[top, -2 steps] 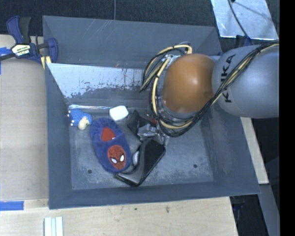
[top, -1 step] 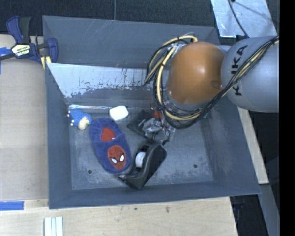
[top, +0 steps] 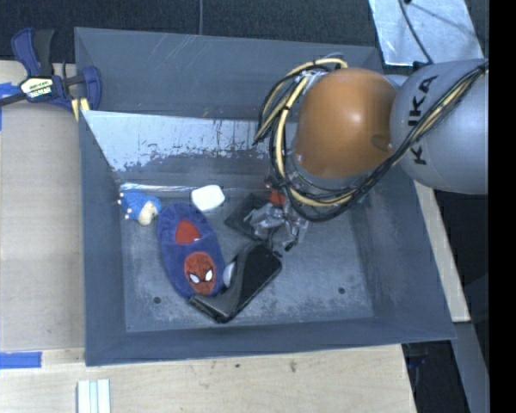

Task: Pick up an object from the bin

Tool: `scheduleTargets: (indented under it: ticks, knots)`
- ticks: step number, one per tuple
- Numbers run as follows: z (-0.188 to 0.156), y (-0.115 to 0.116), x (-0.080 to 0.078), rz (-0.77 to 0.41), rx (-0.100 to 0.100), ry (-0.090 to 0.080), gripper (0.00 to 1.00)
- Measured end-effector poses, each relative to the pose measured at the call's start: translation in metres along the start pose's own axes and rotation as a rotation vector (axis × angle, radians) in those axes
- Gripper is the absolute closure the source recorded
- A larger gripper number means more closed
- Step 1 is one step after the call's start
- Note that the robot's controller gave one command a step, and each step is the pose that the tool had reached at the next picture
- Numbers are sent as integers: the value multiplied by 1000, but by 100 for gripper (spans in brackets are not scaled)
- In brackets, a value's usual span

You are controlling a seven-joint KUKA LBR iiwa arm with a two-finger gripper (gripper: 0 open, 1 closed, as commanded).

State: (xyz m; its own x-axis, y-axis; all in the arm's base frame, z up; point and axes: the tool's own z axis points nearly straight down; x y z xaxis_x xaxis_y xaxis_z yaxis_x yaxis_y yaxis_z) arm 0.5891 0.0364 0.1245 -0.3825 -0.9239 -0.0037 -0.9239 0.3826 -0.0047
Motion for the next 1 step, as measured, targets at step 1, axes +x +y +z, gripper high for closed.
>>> scheduleTargets:
  ticks: [1]
  knots:
    - [-1,-1,0,4,0,-1,100]
